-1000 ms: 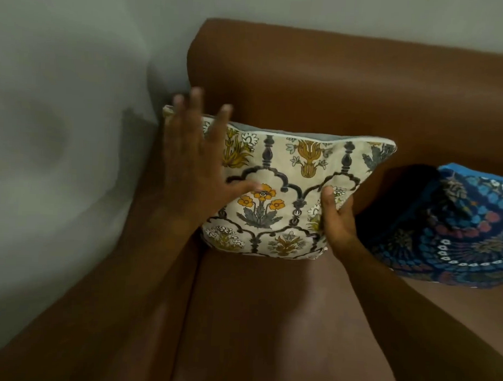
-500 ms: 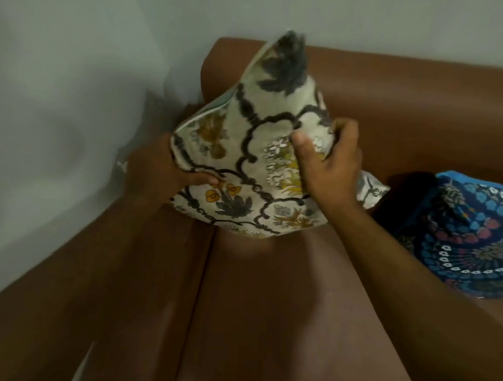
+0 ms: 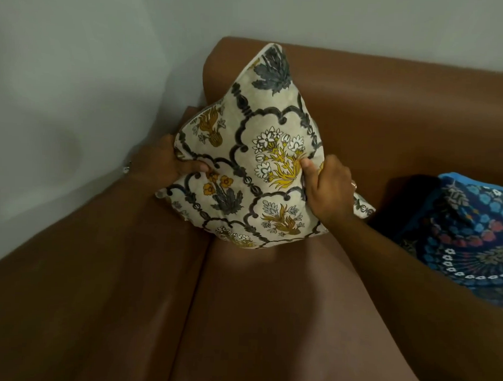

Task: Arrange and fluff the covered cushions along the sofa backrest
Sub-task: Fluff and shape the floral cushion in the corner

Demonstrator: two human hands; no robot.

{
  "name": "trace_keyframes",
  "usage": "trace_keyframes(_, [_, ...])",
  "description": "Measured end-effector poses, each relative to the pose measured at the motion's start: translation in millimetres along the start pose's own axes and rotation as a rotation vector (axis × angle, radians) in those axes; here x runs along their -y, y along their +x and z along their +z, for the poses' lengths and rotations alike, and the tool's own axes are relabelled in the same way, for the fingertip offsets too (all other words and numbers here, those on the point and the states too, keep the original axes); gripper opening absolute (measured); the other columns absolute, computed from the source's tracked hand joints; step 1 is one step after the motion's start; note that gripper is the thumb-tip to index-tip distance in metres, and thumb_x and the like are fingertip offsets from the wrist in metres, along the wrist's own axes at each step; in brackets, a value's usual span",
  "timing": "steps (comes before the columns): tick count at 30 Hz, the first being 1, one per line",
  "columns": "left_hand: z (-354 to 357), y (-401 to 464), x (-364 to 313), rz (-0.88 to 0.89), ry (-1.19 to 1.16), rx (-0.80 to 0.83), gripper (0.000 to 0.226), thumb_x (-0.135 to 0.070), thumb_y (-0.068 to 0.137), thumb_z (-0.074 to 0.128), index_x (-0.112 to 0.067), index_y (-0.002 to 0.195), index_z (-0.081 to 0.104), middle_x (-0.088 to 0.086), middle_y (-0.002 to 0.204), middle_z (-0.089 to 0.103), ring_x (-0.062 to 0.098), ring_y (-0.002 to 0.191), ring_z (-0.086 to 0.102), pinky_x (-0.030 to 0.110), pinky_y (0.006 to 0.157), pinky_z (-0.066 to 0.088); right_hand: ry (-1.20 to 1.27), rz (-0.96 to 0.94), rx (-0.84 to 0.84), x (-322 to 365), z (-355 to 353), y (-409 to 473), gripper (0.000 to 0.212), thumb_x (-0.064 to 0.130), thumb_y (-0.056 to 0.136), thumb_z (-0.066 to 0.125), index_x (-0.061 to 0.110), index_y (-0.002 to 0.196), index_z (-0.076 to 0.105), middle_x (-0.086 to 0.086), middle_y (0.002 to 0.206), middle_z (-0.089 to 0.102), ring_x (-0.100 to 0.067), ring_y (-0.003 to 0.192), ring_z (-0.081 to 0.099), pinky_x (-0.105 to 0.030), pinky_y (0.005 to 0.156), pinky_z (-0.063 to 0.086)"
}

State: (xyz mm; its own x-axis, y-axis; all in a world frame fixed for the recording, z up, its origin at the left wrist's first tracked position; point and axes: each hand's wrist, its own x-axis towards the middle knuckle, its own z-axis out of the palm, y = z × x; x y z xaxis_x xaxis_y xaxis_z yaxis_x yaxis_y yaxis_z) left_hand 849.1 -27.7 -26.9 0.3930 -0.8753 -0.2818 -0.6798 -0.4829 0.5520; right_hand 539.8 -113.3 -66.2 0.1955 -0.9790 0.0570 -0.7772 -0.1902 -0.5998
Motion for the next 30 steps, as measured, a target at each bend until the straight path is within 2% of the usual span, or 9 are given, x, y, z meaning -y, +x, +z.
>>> trace_keyframes(4, [-4, -5, 0, 0.045, 0.103, -0.056, 0.120, -0.094, 0.038, 0.062, -0.015, 0.129, 0.064, 0.016, 0.123, 0.070, 0.035, 0.110, 0.066, 0.040, 0.086, 0.053, 0.120, -0.138, -0.185, 11, -7, -16, 0.070, 0.064, 0.097, 0.033, 0.005, 0.126, 0.056, -0.017, 0.124, 0.057, -0.028, 0.117, 0.050, -0.039, 0.097, 0.039])
trace_keyframes(10, [27, -29, -20, 0.347, 0.186, -0.360, 0.126, -0.097, 0.046, 0.062, -0.011, 0.136, 0.042, 0.018, 0.128, 0.059, 0.037, 0.118, 0.056, 0.047, 0.096, 0.046, 0.143, -0.218, -0.220, 41, 9, -11, 0.076, 0.064, 0.094, 0.040, 0.008, 0.145, 0.045, -0.016, 0.132, 0.054, -0.023, 0.117, 0.050, -0.038, 0.096, 0.040])
trace_keyframes(13, [36, -18, -17, 0.163, 0.041, -0.294, 0.124, -0.101, 0.041, 0.060, -0.015, 0.129, 0.046, 0.013, 0.126, 0.064, 0.035, 0.114, 0.062, 0.047, 0.093, 0.051, 0.118, -0.293, -0.290, 42, 11, 5, 0.063, 0.067, 0.099, 0.037, 0.019, 0.139, 0.044, -0.009, 0.115, 0.059, -0.013, 0.097, 0.051, -0.032, 0.075, 0.044])
trace_keyframes(16, [35, -13, 10, 0.014, 0.075, -0.201, 0.117, -0.103, 0.045, 0.055, -0.015, 0.123, 0.055, 0.012, 0.117, 0.069, 0.035, 0.106, 0.067, 0.047, 0.089, 0.056, 0.006, -0.354, -0.170, 35, 19, 14, 0.069, 0.069, 0.097, 0.029, 0.017, 0.137, 0.049, -0.011, 0.108, 0.059, -0.023, 0.091, 0.057, -0.034, 0.068, 0.046])
trace_keyframes(20, [35, -4, 12, 0.031, 0.195, -0.188, 0.111, -0.096, 0.056, 0.057, -0.008, 0.123, 0.053, 0.018, 0.115, 0.067, 0.039, 0.104, 0.065, 0.038, 0.077, 0.046, -0.043, -0.332, -0.072, 34, 25, 19, 0.065, 0.056, 0.101, 0.041, 0.007, 0.142, 0.051, -0.018, 0.111, 0.056, -0.032, 0.095, 0.055, -0.045, 0.076, 0.050])
trace_keyframes(24, [14, 1, 7, 0.212, 0.235, -0.387, 0.108, -0.099, 0.061, 0.049, -0.003, 0.111, 0.055, 0.018, 0.099, 0.063, 0.039, 0.093, 0.063, 0.038, 0.072, 0.043, 0.060, -0.336, -0.308, 33, 12, 14, 0.065, 0.059, 0.102, 0.037, 0.013, 0.146, 0.045, -0.018, 0.125, 0.054, -0.030, 0.113, 0.051, -0.040, 0.095, 0.042])
trace_keyframes(27, [42, -28, 4, 0.409, 0.246, -0.665, 0.103, -0.090, 0.076, 0.052, -0.004, 0.132, 0.047, 0.026, 0.132, 0.051, 0.042, 0.123, 0.050, 0.046, 0.103, 0.038, 0.027, -0.414, -0.360, 37, 20, -3, 0.066, 0.060, 0.102, 0.034, 0.016, 0.150, 0.037, -0.022, 0.138, 0.049, -0.031, 0.126, 0.046, -0.038, 0.103, 0.035])
trace_keyframes(29, [69, -43, 7, 0.533, 0.408, -0.522, 0.105, -0.087, 0.081, 0.050, -0.011, 0.150, 0.031, 0.026, 0.158, 0.033, 0.043, 0.145, 0.033, 0.056, 0.118, 0.026, -0.014, -0.372, -0.268, 31, 27, -6, 0.066, 0.055, 0.103, 0.039, 0.013, 0.154, 0.037, -0.027, 0.143, 0.047, -0.038, 0.131, 0.046, -0.047, 0.107, 0.037])
trace_keyframes(30, [75, -49, 11, 0.461, 0.452, -0.414, 0.107, -0.088, 0.082, 0.043, -0.014, 0.156, 0.024, 0.024, 0.164, 0.026, 0.044, 0.150, 0.026, 0.063, 0.118, 0.022, -0.020, -0.309, -0.218, 26, 26, -6, 0.065, 0.052, 0.103, 0.040, 0.015, 0.155, 0.037, -0.028, 0.144, 0.047, -0.041, 0.131, 0.046, -0.051, 0.107, 0.039])
